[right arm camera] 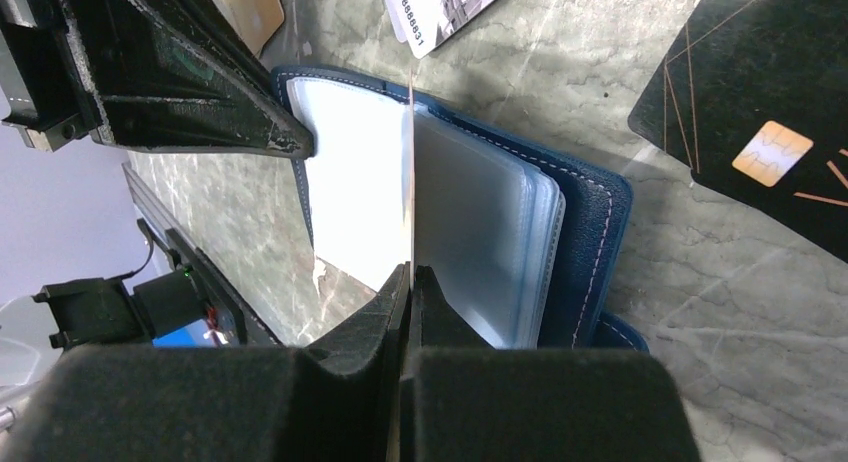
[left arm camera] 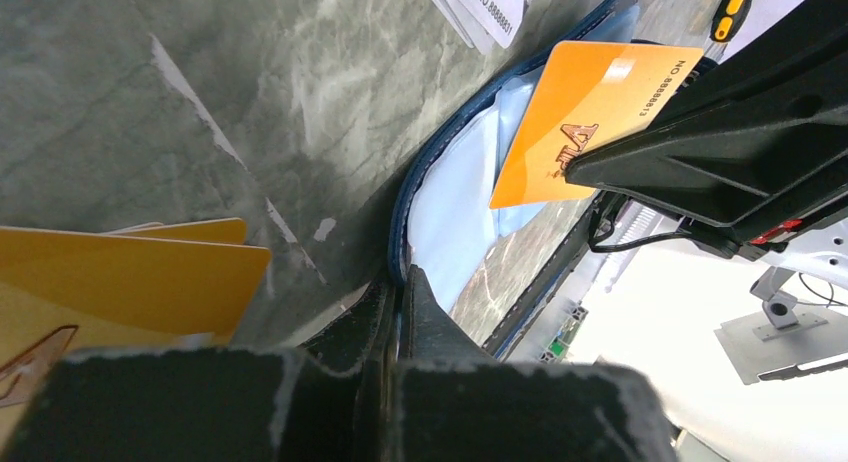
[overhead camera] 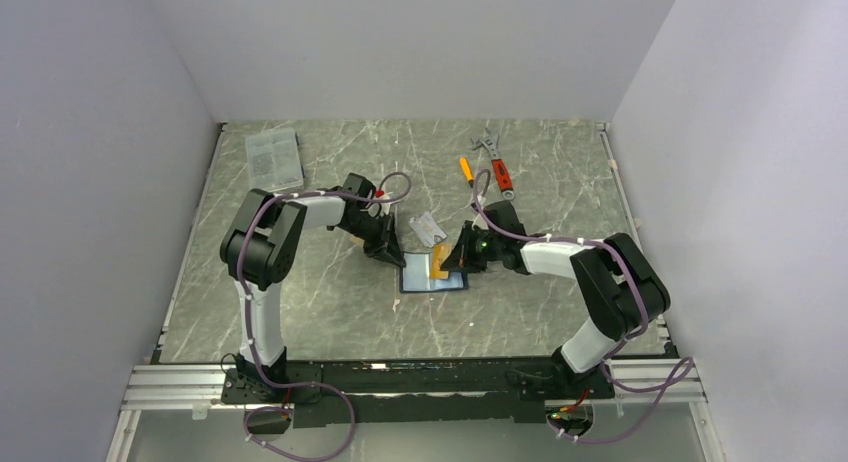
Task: Put the credit cards into the card holder
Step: Insert the credit card into the card holder.
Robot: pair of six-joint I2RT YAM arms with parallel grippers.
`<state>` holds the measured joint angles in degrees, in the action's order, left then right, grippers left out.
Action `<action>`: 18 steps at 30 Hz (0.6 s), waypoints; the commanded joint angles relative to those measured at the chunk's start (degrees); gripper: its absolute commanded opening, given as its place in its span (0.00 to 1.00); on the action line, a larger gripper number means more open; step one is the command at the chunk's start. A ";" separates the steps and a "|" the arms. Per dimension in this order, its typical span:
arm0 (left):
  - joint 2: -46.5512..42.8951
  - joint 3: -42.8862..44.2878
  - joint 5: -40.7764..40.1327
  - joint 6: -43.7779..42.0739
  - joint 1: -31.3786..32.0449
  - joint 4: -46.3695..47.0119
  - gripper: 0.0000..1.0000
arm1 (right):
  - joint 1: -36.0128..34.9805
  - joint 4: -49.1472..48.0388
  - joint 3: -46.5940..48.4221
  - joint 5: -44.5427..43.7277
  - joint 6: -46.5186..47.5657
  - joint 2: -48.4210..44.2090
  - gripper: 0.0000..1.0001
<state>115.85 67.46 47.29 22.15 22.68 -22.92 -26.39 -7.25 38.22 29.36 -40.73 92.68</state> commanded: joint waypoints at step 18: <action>-5.11 -2.60 -4.85 -0.50 1.84 0.33 0.00 | -1.77 -1.38 -0.97 1.14 -0.23 0.08 0.00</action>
<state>113.62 65.91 44.49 21.96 24.05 -22.72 -26.94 -8.14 37.21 30.57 -41.17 92.55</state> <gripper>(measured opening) 0.020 0.007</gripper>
